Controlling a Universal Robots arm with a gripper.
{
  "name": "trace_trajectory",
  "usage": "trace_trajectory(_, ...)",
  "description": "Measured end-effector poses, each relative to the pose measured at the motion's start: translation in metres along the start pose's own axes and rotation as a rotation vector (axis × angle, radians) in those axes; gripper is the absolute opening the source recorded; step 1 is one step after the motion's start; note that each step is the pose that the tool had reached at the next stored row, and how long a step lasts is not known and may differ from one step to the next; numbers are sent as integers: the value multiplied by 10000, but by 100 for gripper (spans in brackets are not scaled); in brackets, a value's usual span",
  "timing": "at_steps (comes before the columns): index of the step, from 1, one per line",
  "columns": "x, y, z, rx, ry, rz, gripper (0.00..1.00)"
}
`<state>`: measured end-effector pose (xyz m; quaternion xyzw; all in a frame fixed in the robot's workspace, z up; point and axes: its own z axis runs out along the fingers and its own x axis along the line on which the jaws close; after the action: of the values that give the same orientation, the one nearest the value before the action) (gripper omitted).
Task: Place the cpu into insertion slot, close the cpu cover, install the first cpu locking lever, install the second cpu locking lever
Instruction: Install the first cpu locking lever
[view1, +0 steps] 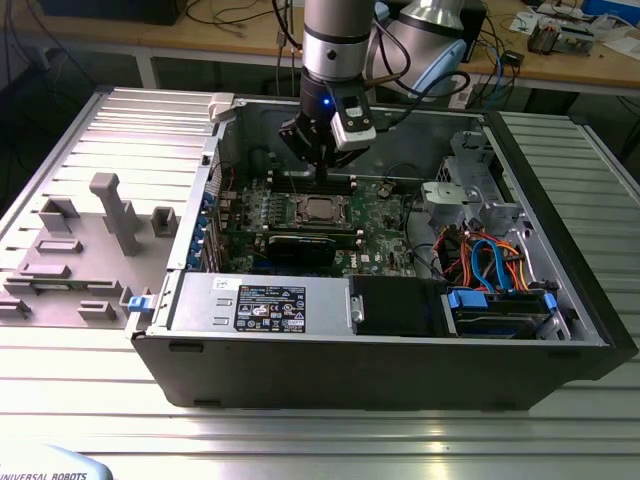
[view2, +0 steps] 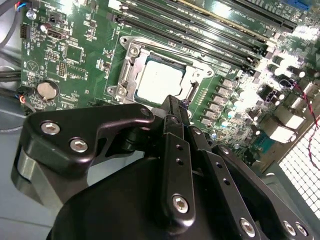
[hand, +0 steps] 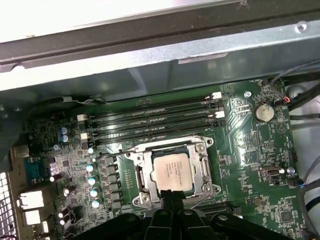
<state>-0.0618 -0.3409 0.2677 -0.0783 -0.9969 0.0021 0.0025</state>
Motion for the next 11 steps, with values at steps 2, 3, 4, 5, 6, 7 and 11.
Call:
trace_trajectory(2,5,-1,-1,-23,-84,-48,11)
trace_trajectory(3,7,-1,0,-31,-91,-137,11)
trace_trajectory(4,7,-1,0,-31,-93,-357,11)
trace_trajectory(5,7,-1,0,-31,-94,-530,11)
trace_trajectory(6,7,-2,0,-29,-94,-844,11)
trace_trajectory(7,8,-2,1,-29,-94,-1030,11)
trace_trajectory(11,8,-2,4,-29,-97,-1893,11)
